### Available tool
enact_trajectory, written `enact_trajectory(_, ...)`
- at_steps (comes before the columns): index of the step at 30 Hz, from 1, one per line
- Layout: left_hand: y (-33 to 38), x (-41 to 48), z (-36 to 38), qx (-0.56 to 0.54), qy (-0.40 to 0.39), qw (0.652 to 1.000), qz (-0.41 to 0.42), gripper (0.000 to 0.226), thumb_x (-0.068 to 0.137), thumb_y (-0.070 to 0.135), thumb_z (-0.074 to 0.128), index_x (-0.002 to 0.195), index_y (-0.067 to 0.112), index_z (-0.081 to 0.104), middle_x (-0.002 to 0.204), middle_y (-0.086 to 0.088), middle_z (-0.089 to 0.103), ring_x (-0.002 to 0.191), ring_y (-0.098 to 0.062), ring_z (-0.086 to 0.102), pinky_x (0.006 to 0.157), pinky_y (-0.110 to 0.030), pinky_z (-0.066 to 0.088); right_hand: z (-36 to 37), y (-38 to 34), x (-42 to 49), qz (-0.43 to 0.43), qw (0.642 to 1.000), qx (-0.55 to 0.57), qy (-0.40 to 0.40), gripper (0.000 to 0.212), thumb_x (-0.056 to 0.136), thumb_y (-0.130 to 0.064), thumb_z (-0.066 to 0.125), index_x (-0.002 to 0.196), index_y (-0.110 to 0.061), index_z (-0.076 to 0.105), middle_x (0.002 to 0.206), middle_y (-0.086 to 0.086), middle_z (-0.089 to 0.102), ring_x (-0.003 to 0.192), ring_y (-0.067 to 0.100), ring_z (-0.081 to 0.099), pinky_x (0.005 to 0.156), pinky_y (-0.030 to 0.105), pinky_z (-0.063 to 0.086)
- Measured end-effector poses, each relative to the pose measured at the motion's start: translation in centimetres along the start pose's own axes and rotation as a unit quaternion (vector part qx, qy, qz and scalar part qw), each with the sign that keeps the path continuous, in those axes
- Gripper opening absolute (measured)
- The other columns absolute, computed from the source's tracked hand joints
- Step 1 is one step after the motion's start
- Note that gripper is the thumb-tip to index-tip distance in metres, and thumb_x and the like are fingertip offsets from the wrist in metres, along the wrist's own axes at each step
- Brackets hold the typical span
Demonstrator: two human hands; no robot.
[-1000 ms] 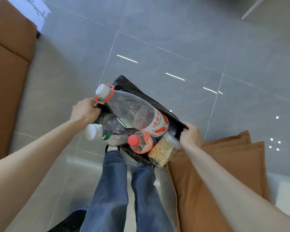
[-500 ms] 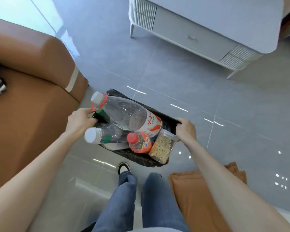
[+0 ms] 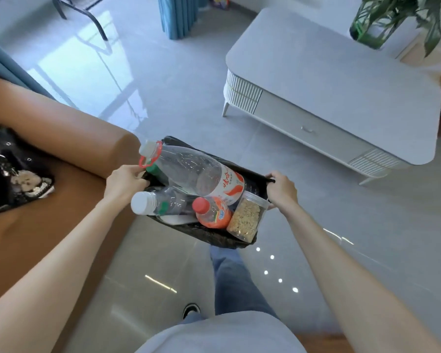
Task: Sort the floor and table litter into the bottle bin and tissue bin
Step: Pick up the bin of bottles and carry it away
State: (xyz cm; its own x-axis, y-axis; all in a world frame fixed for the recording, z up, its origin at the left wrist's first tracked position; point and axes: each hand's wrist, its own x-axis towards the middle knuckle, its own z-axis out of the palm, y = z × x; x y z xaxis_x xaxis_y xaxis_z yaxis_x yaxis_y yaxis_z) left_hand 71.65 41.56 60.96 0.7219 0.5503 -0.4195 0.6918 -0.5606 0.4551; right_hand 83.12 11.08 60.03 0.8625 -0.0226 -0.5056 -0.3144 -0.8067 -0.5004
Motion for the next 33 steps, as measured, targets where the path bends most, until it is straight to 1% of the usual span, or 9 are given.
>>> enact_trajectory(1,0.7,1.3,-0.7,-0.002,0.011,1.0,-0.004,0.006,0.076,0.014,0.063,0.081,0.016,0.064,0.079,-0.012,0.067,0.078,-0.029,0.054,0.064,-0.032,0.037,-0.4,-1.3,1.4,-0.002,1.0,0.009,-0.007,0.037,0.085,-0.002,0.035,0.101,-0.023,0.06,0.104,0.007,0.063,0.067,0.031,0.067,0.057,0.032,0.058)
enact_trajectory(4,2.6,4.7,-2.8,-0.009,0.023,1.0,-0.017,0.014,0.077,0.013,0.064,0.088,0.02,0.069,0.082,-0.01,0.07,0.081,-0.031,0.057,0.067,-0.031,0.036,-1.4,-5.2,5.4,-0.011,0.999,0.016,-0.034,0.038,0.086,-0.002,0.035,0.105,-0.022,0.062,0.106,0.007,0.063,0.066,0.029,0.067,0.044,0.025,0.053)
enact_trajectory(8,5.1,9.8,-6.0,-0.034,0.043,0.998,-0.037,0.026,0.078,0.013,0.064,0.101,0.024,0.071,0.093,-0.01,0.07,0.093,-0.033,0.06,0.072,-0.031,0.039,-2.9,-11.8,11.1,-0.05,0.997,0.003,-0.06,0.041,0.087,-0.001,0.034,0.106,-0.022,0.064,0.105,0.008,0.066,0.063,0.028,0.068,0.05,0.029,0.057)
enact_trajectory(10,6.0,12.7,-7.8,-0.051,0.058,0.996,-0.05,0.035,0.079,0.015,0.065,0.112,0.025,0.069,0.102,-0.009,0.07,0.098,-0.033,0.06,0.075,-0.031,0.041,-3.4,-15.5,13.8,-0.064,0.996,-0.008,-0.068,0.042,0.087,-0.001,0.034,0.108,-0.022,0.063,0.103,0.006,0.064,0.058,0.023,0.065,0.045,0.026,0.054)
enact_trajectory(15,7.2,21.2,-11.9,-0.08,0.069,0.993,-0.059,0.041,0.081,0.018,0.066,0.121,0.025,0.064,0.112,-0.011,0.067,0.085,-0.023,0.052,0.07,-0.029,0.039,-2.9,-24.2,20.6,-0.081,0.994,-0.019,-0.072,0.041,0.088,0.0,0.035,0.107,-0.023,0.063,0.099,0.002,0.061,0.056,0.017,0.062,0.043,0.026,0.054)
enact_trajectory(19,8.1,30.2,-15.3,-0.082,0.065,0.992,-0.065,0.042,0.08,0.017,0.066,0.121,0.028,0.065,0.097,-0.011,0.07,0.086,-0.026,0.056,0.07,-0.03,0.04,-1.3,-31.2,26.4,-0.083,0.994,-0.024,-0.061,0.04,0.086,-0.001,0.036,0.106,-0.023,0.063,0.09,0.001,0.063,0.051,0.019,0.064,0.048,0.027,0.056)
enact_trajectory(22,9.3,36.5,-18.7,-0.084,0.057,0.993,-0.057,0.041,0.081,0.015,0.066,0.12,0.025,0.064,0.088,-0.011,0.066,0.087,-0.026,0.054,0.073,-0.029,0.036,-0.7,-36.5,30.0,-0.078,0.996,-0.019,-0.047,0.037,0.087,-0.003,0.037,0.103,-0.024,0.063,0.082,-0.001,0.062,0.054,0.022,0.066,0.065,0.036,0.06)
enact_trajectory(29,14.0,50.1,-25.6,-0.075,0.017,0.997,-0.006,0.044,0.08,0.013,0.064,0.12,0.028,0.065,0.087,-0.008,0.066,0.083,-0.025,0.056,0.069,-0.028,0.037,-1.0,-46.1,37.8,-0.072,0.997,0.014,-0.008,0.035,0.087,-0.006,0.037,0.098,-0.025,0.064,0.099,0.005,0.065,0.074,0.031,0.067,0.067,0.042,0.06)
enact_trajectory(33,17.5,58.1,-27.6,-0.064,-0.001,0.998,0.003,0.045,0.079,0.012,0.062,0.12,0.032,0.064,0.089,-0.011,0.067,0.084,-0.028,0.058,0.072,-0.031,0.043,-1.4,-50.2,43.9,-0.062,0.998,0.003,0.013,0.037,0.09,-0.007,0.038,0.108,-0.023,0.065,0.105,0.007,0.066,0.086,0.031,0.065,0.076,0.036,0.056)
